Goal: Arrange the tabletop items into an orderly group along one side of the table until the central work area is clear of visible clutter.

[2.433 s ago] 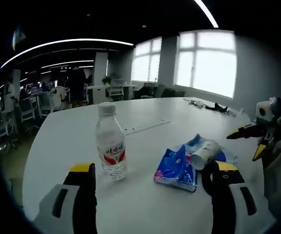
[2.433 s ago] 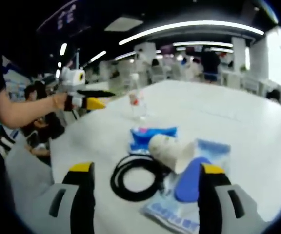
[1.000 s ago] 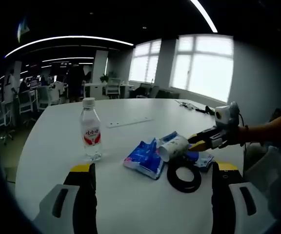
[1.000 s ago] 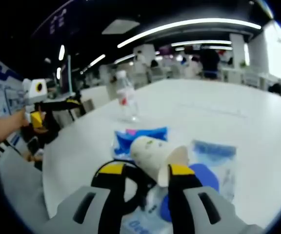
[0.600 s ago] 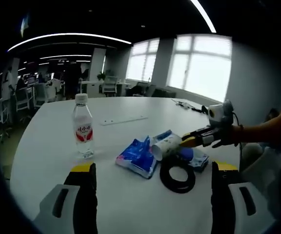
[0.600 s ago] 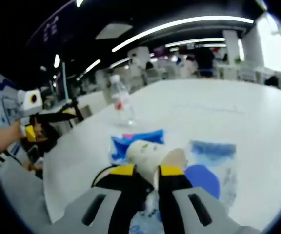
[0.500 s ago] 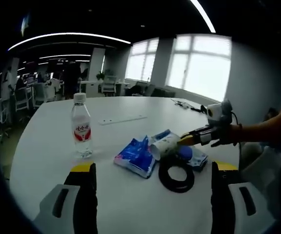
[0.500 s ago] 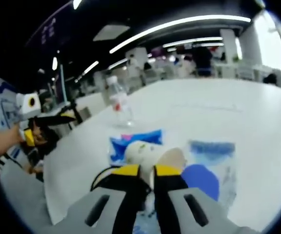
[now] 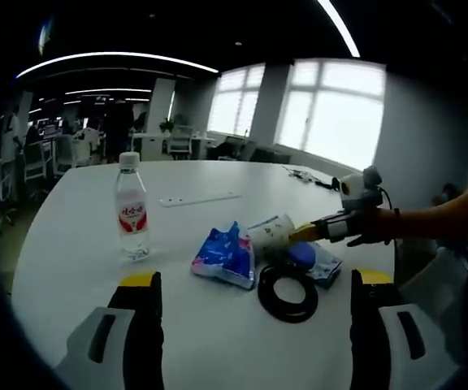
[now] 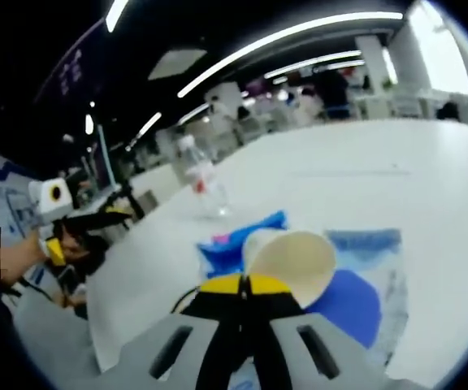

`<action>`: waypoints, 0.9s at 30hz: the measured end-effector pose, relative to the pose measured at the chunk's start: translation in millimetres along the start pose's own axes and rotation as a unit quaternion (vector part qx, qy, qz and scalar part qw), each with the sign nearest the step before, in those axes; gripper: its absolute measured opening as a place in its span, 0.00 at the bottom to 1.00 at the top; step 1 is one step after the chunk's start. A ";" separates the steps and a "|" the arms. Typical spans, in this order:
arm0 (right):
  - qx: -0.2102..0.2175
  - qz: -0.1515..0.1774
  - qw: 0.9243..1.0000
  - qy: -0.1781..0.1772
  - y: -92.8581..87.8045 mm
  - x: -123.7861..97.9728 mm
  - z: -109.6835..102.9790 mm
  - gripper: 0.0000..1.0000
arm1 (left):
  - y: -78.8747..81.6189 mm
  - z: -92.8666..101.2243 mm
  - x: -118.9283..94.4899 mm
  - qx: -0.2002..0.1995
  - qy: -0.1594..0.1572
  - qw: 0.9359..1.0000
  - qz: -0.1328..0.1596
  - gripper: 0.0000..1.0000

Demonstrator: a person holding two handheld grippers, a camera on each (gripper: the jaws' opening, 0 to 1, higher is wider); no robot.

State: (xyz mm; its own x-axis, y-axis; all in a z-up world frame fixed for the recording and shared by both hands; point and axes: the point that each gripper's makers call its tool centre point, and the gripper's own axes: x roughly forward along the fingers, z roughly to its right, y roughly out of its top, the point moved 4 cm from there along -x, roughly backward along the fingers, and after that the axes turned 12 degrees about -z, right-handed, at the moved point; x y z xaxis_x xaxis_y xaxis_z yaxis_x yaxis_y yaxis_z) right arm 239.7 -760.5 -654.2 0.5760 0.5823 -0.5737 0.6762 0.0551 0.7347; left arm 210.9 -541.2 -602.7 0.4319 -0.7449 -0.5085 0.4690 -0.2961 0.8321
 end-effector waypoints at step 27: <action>-0.105 -0.078 0.991 0.037 16.1 -23.1 -62.7 0.00 | 5.3 16.5 10.9 0.022 -0.022 1.000 -0.004 0.93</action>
State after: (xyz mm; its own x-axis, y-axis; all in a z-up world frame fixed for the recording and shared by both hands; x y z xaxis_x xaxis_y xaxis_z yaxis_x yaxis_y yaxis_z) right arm 208.5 -722.2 -606.4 0.4323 0.6108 -0.6634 0.6395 0.3110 0.7031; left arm 205.4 -560.8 -600.2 0.3943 -0.7678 -0.5051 0.4379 -0.3263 0.8377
